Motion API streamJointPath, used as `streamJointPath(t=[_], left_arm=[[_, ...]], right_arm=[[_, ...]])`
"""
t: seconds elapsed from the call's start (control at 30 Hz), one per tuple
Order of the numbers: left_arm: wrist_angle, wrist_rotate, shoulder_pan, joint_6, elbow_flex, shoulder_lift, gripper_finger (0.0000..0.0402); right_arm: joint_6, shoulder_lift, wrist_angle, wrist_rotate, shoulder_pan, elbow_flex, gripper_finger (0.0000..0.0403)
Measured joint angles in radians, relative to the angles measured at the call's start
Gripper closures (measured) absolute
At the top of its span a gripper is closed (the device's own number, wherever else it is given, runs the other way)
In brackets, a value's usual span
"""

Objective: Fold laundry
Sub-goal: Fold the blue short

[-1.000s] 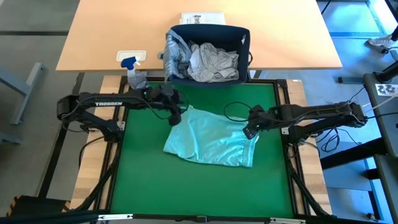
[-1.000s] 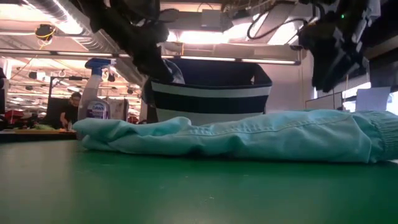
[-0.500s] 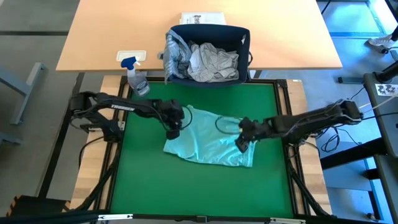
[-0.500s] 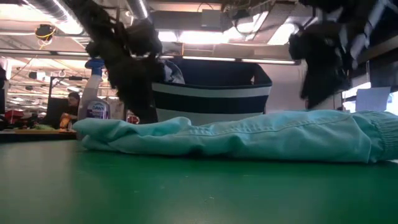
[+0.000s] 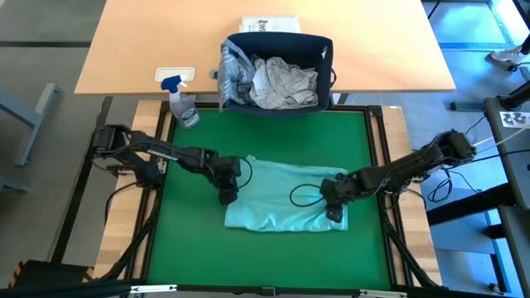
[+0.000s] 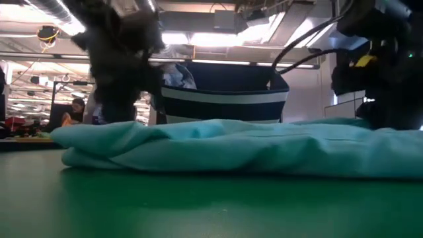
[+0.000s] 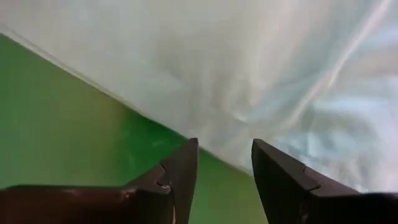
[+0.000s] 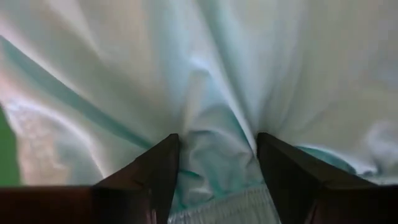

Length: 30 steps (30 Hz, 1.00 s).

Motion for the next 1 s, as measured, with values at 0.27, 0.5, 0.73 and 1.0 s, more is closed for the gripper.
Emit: streamJointPath(t=[0.27,0.5,0.73,1.0], left_arm=[[-0.063,-0.140,0.089,0.267,0.158,-0.130,0.0265],[-0.048,-0.078,0.255,0.487,0.129,-0.024,0.0263],[0.013,0.032,0.300,0.619,0.124,0.149,0.0277],[0.041,0.067,0.296,0.672,0.124,0.220,0.0317]], right_arm=[[-0.049,-0.039,-0.083,-0.039,0.000,0.137,0.0187],[-0.001,-0.040,-0.082,0.069,0.000,0.170,0.0187],[0.029,-0.040,-0.083,0.081,0.000,0.170,0.0187],[0.067,-0.050,-0.108,0.071,0.000,0.193,0.0187]])
